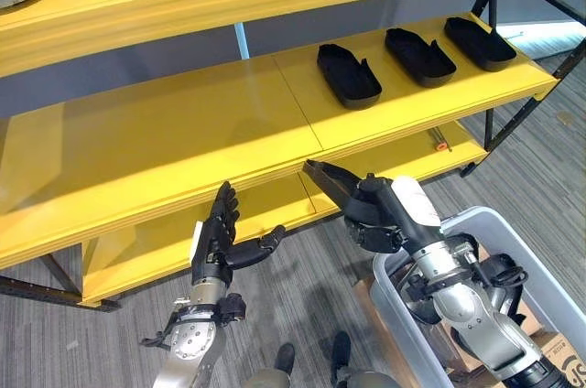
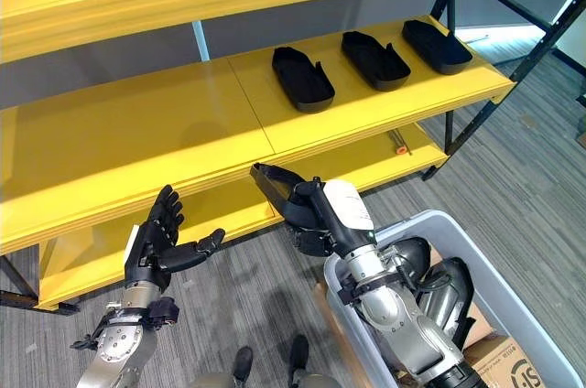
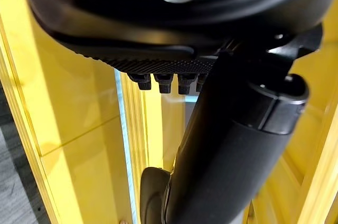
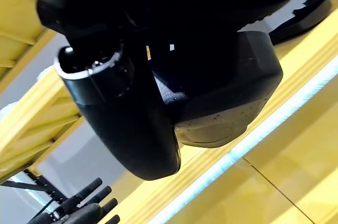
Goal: Move parts from the plastic box to the shelf.
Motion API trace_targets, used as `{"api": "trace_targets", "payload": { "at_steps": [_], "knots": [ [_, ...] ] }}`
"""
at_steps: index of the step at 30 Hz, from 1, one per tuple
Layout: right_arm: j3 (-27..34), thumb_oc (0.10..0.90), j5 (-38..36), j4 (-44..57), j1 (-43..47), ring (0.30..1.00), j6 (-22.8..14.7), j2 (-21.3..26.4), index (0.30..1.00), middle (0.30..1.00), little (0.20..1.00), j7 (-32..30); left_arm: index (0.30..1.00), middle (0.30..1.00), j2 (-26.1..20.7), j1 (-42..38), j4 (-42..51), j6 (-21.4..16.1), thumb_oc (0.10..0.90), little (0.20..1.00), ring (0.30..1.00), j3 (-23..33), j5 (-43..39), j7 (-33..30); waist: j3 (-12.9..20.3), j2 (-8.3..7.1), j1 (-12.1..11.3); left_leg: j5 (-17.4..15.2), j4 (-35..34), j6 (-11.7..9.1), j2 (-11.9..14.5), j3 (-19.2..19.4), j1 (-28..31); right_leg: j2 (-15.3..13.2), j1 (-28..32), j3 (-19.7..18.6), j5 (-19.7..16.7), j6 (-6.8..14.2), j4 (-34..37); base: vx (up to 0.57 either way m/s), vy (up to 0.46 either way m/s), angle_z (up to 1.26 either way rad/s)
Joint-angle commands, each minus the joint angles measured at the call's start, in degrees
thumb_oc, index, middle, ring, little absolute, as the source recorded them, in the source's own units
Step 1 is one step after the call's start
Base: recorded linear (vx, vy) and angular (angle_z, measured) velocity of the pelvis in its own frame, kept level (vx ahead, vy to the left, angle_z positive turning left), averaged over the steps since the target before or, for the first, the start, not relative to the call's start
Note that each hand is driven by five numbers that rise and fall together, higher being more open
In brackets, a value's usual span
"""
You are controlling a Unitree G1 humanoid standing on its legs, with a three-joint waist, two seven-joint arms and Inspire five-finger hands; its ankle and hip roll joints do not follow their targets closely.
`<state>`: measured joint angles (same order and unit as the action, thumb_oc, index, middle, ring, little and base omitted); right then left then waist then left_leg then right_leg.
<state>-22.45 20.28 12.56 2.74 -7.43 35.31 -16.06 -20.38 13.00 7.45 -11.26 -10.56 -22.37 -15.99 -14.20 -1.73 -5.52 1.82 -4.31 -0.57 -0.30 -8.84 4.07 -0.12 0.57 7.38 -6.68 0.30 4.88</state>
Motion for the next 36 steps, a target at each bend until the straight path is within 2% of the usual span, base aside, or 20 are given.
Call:
{"api": "trace_targets", "payload": {
  "at_steps": [1, 2, 3, 5, 7, 8, 9, 10, 11, 13, 14, 16, 18, 19, 20, 25, 28, 31, 33, 36],
  "knots": [
    [2.1, 0.4, 1.9, 6.8, 7.7, 0.3, -5.8, -0.4, 0.3, 0.3, 0.3, -8.6, 1.0, 1.0, -2.8, 0.1, 8.1, -5.6, 0.9, 1.0, 1.0, 4.8, 2.6, -2.0, 4.3, -2.04, -1.4, -5.7, 11.5, 2.8, -2.6, 11.0, -3.3, -3.7, 2.6, 3.4, 4.5, 2.2, -4.0, 0.0, -0.145, 0.18],
    [2.2, 0.4, 2.2, 6.7, 8.2, 0.3, -5.3, -0.5, 0.3, 0.3, 0.3, -9.3, 1.0, 1.0, -3.1, -0.6, 7.8, -5.7, 0.9, 1.0, 1.0, 5.0, 2.7, -1.7, 4.0, -1.86, -1.1, -6.0, 14.3, 2.4, -1.9, 13.8, -4.5, -4.4, 2.4, 4.8, 4.8, 2.1, -4.8, -0.04, -0.138, 0.53],
    [2.4, 0.4, 2.4, 6.3, 9.4, 0.3, -4.5, -0.6, 0.3, 0.3, 0.3, -9.9, 1.0, 1.0, -3.5, -2.5, 6.5, -5.6, 0.9, 1.0, 1.0, 5.3, 2.4, -1.2, 3.3, -1.29, -0.4, -3.7, 18.1, 0.9, 1.5, 18.0, -7.0, -5.3, 1.9, 7.5, 5.6, 1.6, -6.5, -0.03, -0.06, 0.88],
    [2.5, 0.4, 2.6, 5.3, 10.3, 0.3, -4.0, -0.9, 0.3, 0.3, 0.3, -10.3, 1.0, 1.0, -3.3, -4.6, 5.4, -5.8, 0.9, 1.0, 1.0, 5.4, 2.1, -0.8, 3.1, -0.06, 0.6, 0.3, 15.9, -1.2, 6.3, 21.0, -7.9, -5.7, 2.1, 9.7, 7.0, 1.3, -8.2, 0.04, 0.049, 1.2],
    [2.6, 0.4, 2.8, 4.6, 10.9, 0.3, -3.8, -1.1, 0.3, 0.3, 0.3, -9.7, 1.0, 1.0, -3.1, -5.4, 5.3, -5.5, 0.9, 1.0, 1.0, 5.6, 2.0, -0.8, 3.1, 1.02, 0.9, 4.2, 11.9, -2.8, 9.4, 22.1, -7.1, -6.1, 3.1, 11.0, 7.9, 1.2, -8.7, 0.09, 0.099, 1.17],
    [2.6, 0.4, 2.8, 4.6, 10.9, 0.3, -3.8, -1.1, 0.3, 0.3, 0.3, -9.7, 1.0, 1.0, -3.1, -5.4, 5.3, -5.5, 0.9, 1.0, 1.0, 5.6, 2.0, -0.8, 2.9, 1.02, 1.0, 4.1, 11.7, -2.9, 9.3, 22.1, -6.7, -6.1, 3.4, 11.0, 8.1, 1.2, -8.8, 0.15, 0.166, 0.91],
    [2.5, 0.4, 3.2, 4.4, 11.0, 0.3, -3.7, -1.1, 0.3, 0.3, 0.3, -8.8, 1.0, 1.0, -2.9, -5.5, 5.5, -5.4, 0.9, 1.0, 1.0, 6.0, 2.8, -2.1, 3.4, 2.04, 0.8, 9.3, 7.2, -4.6, 12.7, 22.3, -7.1, -6.8, 4.7, 12.0, 8.6, 1.4, -8.8, 0.21, 0.275, 0.62],
    [2.3, 0.4, 3.9, 4.7, 10.5, 0.3, -3.4, -0.9, 0.3, 0.3, 0.3, -8.5, 1.0, 1.0, -2.5, -5.2, 5.5, -5.3, 0.9, 1.0, 1.0, 6.4, 3.7, -2.8, 3.5, 2.18, 0.9, 12.5, 4.9, -5.6, 14.9, 22.7, -7.3, -7.9, 6.0, 12.6, 9.0, 1.4, -8.9, 0.3, 0.425, 0.45],
    [2.1, 0.4, 4.1, 4.7, 10.1, 0.3, -2.4, -0.7, 0.3, 0.3, 0.3, -8.7, 1.0, 1.0, -2.3, -5.1, 5.4, -5.3, 0.9, 1.0, 1.0, 7.1, 3.6, -4.4, 3.4, 1.97, 1.1, 14.2, 3.8, -6.2, 16.6, 23.9, -7.9, -9.3, 7.3, 13.2, 9.5, 1.4, -9.1, 0.3, 0.384, 0.28],
    [2.2, 0.4, 3.9, 4.7, 9.4, 0.3, -1.1, -0.8, 0.3, 0.3, 0.3, -8.7, 1.0, 1.0, -1.8, -5.6, 4.2, -6.1, 0.9, 1.0, 1.0, 8.5, 3.6, -5.6, 3.6, 1.76, 2.0, 14.0, 4.0, -7.4, 17.9, 26.1, -7.6, -10.9, 8.6, 14.1, 11.2, 1.7, -10.3, 0.25, 0.313, 0.21],
    [2.7, 0.4, 3.5, 4.7, 8.4, 0.3, -1.4, -0.7, 0.3, 0.3, 0.3, -8.6, 1.0, 1.0, -1.8, -5.9, 3.4, -7.5, 0.9, 1.0, 1.0, 9.3, 3.9, -6.6, 4.1, 2.15, 2.7, 13.1, 3.2, -7.5, 18.0, 27.9, -6.6, -11.2, 8.7, 15.0, 11.7, 1.8, -11.2, 0.15, 0.267, 0.22],
    [3.4, 0.4, 3.4, 4.7, 6.8, 0.3, -2.2, -0.7, 0.3, 0.3, 0.3, -8.8, 1.0, 1.0, -1.8, -5.8, 3.0, -8.4, 0.9, 1.0, 1.0, 9.9, 4.2, -7.2, 4.4, 2.34, 3.2, 12.9, 2.1, -7.8, 17.8, 28.3, -5.5, -11.6, 8.7, 14.9, 12.6, 2.1, -12.4, 0.18, 0.279, 0.05],
    [4.4, 0.4, 2.6, 3.8, 4.0, 0.3, -3.6, -0.8, 0.3, 0.3, 0.3, -8.6, 1.0, 1.0, -1.7, -5.6, 2.4, -7.1, 0.9, 1.0, 1.0, 10.7, 4.2, -6.1, 4.8, 2.98, 4.1, 13.3, 1.7, -8.3, 17.6, 28.5, -4.5, -11.2, 9.0, 14.4, 13.2, 2.2, -13.4, 0.25, 0.364, 0.08],
    [4.6, 0.4, 2.5, 3.8, 3.5, 0.3, -3.6, -1.0, 0.3, 0.3, 0.3, -8.4, 1.0, 1.0, -1.5, -5.8, 2.1, -6.7, 0.9, 1.0, 1.0, 10.6, 4.3, -5.9, 5.0, 3.02, 4.2, 12.6, 1.7, -8.0, 16.9, 28.1, -4.3, -11.1, 9.2, 14.1, 13.0, 2.3, -13.1, 0.13, 0.272, 0.13],
    [5.2, 0.4, 2.2, 4.1, 2.6, 0.3, -3.7, -1.1, 0.3, 0.3, 0.3, -8.3, 1.0, 1.0, -1.3, -6.1, 1.8, -6.2, 0.9, 1.0, 1.0, 10.7, 4.1, -5.1, 5.1, 3.15, 4.2, 11.9, 2.0, -6.8, 16.1, 28.4, -4.4, -10.8, 9.3, 14.3, 11.6, 2.4, -11.9, 0.09, 0.22, 0.08],
    [8.0, 0.4, 2.6, 6.2, -1.1, 0.3, -3.6, -2.2, 0.3, 0.3, 0.3, -8.0, 1.0, 1.0, -1.4, -3.9, 3.2, -4.0, 0.9, 1.0, 1.0, 11.2, 3.6, -0.4, 6.6, 1.9, 3.7, 6.6, 0.2, -4.8, 11.2, 26.5, -1.4, -11.8, 8.8, 13.6, 6.2, 4.9, -6.3, 0.15, 0.285, -0.02],
    [8.4, 0.4, 3.2, 6.3, -0.6, 0.3, -1.6, -3.2, 0.3, 0.3, 0.3, -9.3, 1.0, 1.0, -1.4, -1.4, 4.1, -3.9, 0.9, 1.0, 1.0, 11.2, 3.7, 3.0, 7.3, 1.19, 2.6, 4.6, -0.3, -4.1, 9.8, 26.4, -0.3, -12.2, 8.3, 14.5, 4.4, 6.0, -4.0, 0.08, 0.17, -0.1],
    [9.7, 0.4, 4.0, 6.4, 0.1, 0.3, 0.3, -3.4, 0.3, 0.3, 0.3, -10.3, 1.0, 1.0, -2.1, -0.3, 4.9, -4.2, 0.9, 1.0, 1.0, 11.2, 2.7, 5.5, 7.5, 0.33, 1.9, 3.3, -0.6, -3.4, 9.2, 27.6, 0.0, -12.2, 7.9, 15.5, 4.3, 6.4, -3.6, 0.02, 0.128, -0.05],
    [10.6, 0.4, 3.7, 5.9, 0.8, 0.3, 1.6, -3.0, 0.3, 0.3, 0.3, -11.3, 1.0, 1.0, -2.6, -0.8, 5.1, -3.6, 0.9, 1.0, 1.0, 10.8, 1.1, 7.5, 7.3, -0.16, 1.5, 2.9, -0.3, -2.8, 8.9, 28.4, -0.6, -11.9, 7.6, 16.1, 5.5, 6.3, -5.5, -0.01, 0.122, -0.01],
    [11.3, 0.4, 4.1, 5.3, 2.1, 0.3, 1.9, -3.0, 0.3, 0.3, 0.3, -12.9, 1.0, 1.0, -3.6, -2.0, 4.8, -3.0, 0.9, 1.0, 1.0, 10.1, 0.1, 9.4, 5.8, -0.39, 1.9, 2.5, 0.4, -1.0, 8.6, 28.7, -0.3, -13.0, 3.0, 15.2, 6.8, 6.5, -14.3, -0.01, -0.009, -0.02]
  ]
}}
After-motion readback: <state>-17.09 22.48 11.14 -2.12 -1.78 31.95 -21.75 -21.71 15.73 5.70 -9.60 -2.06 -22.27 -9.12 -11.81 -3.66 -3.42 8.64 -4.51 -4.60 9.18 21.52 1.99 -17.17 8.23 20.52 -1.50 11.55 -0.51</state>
